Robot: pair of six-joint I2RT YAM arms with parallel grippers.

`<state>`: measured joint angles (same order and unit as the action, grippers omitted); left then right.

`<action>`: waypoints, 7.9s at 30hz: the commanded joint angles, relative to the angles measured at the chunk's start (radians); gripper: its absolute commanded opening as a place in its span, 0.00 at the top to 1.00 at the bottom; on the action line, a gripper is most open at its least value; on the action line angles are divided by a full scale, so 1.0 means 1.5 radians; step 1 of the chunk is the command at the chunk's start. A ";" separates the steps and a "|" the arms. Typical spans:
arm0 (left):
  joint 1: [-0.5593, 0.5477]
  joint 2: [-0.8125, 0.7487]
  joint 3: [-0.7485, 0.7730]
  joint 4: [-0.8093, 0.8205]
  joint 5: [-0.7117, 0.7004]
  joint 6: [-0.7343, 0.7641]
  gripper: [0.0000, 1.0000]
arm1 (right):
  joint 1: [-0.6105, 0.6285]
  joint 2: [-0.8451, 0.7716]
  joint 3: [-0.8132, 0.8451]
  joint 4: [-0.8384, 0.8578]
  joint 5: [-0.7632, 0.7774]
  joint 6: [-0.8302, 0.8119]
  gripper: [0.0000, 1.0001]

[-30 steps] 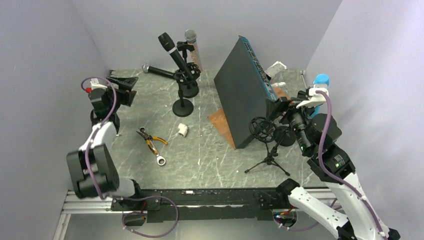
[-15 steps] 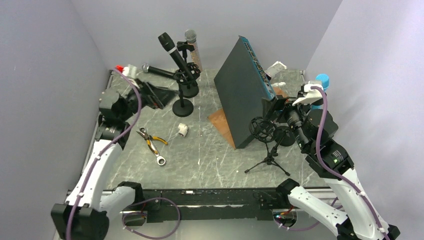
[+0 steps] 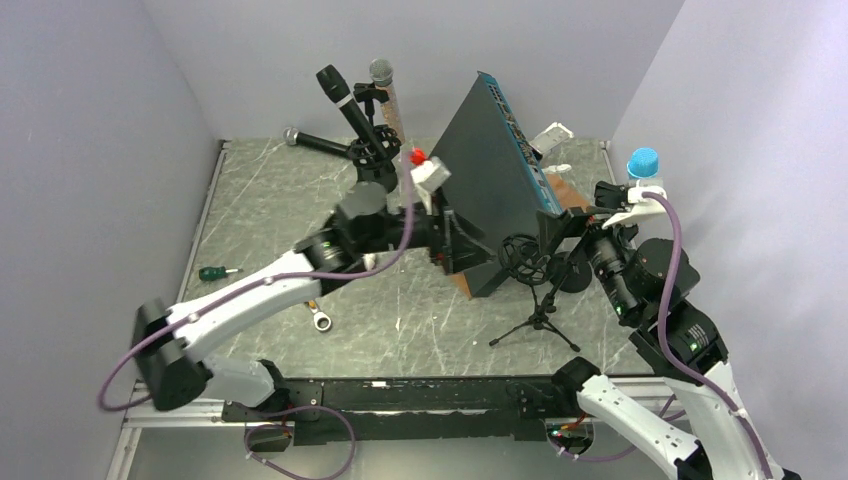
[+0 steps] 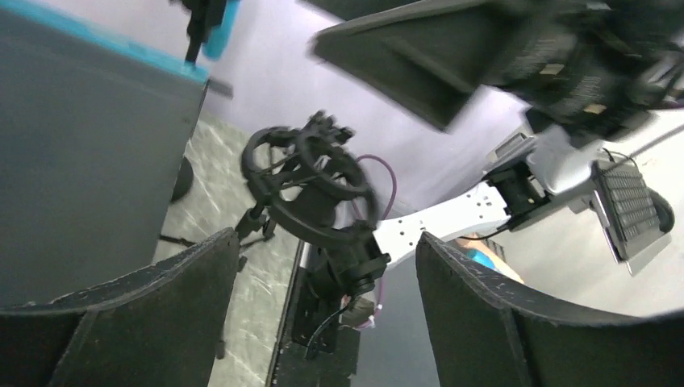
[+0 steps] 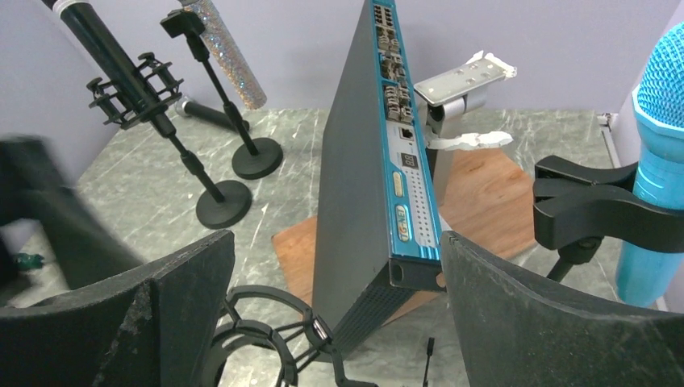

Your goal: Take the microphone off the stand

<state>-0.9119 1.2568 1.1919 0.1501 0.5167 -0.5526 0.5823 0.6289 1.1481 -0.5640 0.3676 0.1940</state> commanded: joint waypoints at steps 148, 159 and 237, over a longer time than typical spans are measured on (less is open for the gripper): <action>-0.103 -0.136 -0.599 0.424 -0.366 -0.199 0.33 | 0.133 0.069 -0.210 0.292 -0.471 0.065 0.07; -0.099 -0.053 -0.608 0.499 -0.330 -0.279 0.46 | 0.135 0.059 -0.222 0.302 -0.467 0.080 0.07; -0.230 -0.229 -0.479 0.098 -0.567 0.169 0.17 | 0.136 0.029 -0.211 0.245 -0.365 0.042 0.02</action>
<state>-1.2186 0.8570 0.4168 0.2821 -0.2436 -0.4171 0.7807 0.6773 0.8070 -0.2272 -0.1909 0.2646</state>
